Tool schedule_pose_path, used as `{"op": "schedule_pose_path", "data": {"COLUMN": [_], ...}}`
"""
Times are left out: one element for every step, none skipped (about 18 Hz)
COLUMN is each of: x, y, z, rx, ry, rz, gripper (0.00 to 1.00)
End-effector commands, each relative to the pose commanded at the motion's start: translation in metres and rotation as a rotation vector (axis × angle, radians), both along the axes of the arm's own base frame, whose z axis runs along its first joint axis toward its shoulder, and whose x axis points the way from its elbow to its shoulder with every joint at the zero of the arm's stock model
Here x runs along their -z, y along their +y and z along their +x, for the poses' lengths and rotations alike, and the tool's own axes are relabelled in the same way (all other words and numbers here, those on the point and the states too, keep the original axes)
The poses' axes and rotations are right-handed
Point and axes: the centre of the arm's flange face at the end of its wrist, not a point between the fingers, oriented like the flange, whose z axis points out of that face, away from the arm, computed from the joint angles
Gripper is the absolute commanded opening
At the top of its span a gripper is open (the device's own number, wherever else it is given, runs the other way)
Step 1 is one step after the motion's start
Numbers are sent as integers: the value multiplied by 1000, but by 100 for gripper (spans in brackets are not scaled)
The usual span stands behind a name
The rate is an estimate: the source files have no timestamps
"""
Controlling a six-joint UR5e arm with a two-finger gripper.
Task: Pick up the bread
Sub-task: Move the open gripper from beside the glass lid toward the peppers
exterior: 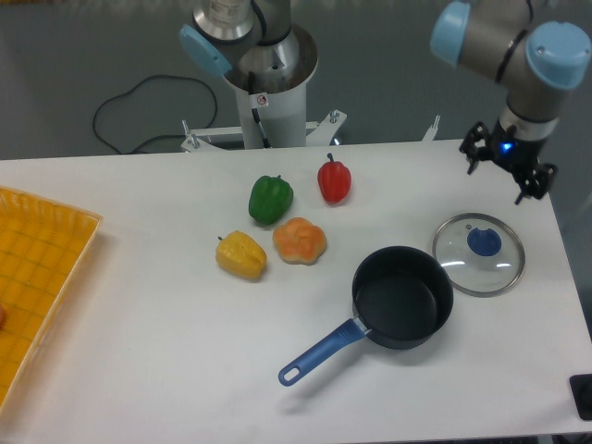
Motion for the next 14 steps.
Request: {"op": "schedule_pose_path", "data": {"x": [0, 2, 10, 16, 22, 25, 26, 26, 28, 30, 30, 26, 22, 17], "y": [0, -2, -2, -3, -3, -3, -1, -1, 0, 2, 4, 8, 11, 19], "z": [1, 5, 11, 15, 21, 30, 38, 46, 56, 68, 81, 98, 117, 136], "rx": [-46, -102, -136, -141, -147, -149, -150, -161, -186, -217, -240, -255, -262, -262], "ry": [-4, -10, -27, -42, -58, -66, -72, -79, -93, -107, -117, -119, -115, -107], "rz": [0, 0, 0, -3, -4, 2, 16, 35, 61, 88, 113, 129, 132, 134], "gripper": [100, 100, 100, 100, 100, 100, 100, 100, 100, 100, 100, 100, 100, 100]}}
